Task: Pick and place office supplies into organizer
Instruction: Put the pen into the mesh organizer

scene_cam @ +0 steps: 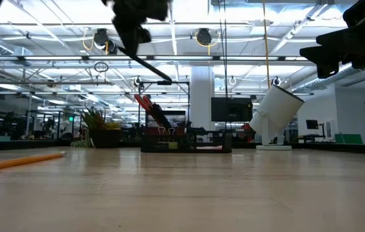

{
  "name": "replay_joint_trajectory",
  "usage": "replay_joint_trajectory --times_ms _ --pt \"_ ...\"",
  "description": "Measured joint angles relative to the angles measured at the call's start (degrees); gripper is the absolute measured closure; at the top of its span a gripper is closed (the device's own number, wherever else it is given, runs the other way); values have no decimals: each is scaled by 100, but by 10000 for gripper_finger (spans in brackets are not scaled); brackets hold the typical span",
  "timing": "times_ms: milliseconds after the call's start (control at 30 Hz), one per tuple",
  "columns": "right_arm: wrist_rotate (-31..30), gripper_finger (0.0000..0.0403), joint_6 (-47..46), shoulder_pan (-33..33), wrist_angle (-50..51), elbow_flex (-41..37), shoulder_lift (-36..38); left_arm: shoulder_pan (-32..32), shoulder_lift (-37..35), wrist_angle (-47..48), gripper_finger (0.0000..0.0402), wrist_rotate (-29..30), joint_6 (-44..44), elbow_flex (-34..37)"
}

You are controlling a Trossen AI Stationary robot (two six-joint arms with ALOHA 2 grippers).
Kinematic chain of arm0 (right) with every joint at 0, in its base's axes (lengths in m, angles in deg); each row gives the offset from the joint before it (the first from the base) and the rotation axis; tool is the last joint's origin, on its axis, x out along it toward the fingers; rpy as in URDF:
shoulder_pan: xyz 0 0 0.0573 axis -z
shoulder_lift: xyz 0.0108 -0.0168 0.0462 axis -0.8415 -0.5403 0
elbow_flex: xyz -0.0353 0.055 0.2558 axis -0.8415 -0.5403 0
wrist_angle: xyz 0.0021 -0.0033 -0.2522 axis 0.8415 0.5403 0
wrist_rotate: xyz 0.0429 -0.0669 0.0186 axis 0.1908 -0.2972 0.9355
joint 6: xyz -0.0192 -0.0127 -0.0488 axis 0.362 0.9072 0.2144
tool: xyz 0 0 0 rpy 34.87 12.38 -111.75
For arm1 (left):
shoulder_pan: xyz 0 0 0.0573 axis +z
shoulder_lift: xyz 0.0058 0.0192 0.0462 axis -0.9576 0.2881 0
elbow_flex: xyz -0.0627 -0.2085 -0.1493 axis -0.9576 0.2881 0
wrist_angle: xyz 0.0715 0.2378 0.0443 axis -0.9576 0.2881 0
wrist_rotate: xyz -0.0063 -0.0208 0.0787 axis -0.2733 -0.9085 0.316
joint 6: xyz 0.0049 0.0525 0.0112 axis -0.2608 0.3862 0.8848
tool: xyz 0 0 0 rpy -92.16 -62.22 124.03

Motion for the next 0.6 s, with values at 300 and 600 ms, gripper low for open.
replay_joint_trajectory --times_ms 300,600 --pt "0 209 0 -1 0 1 0 353 959 16 391 1014 -105 -873" --pt "0 209 0 -1 0 -1 2 757 1253 32 383 1781 -321 -976"
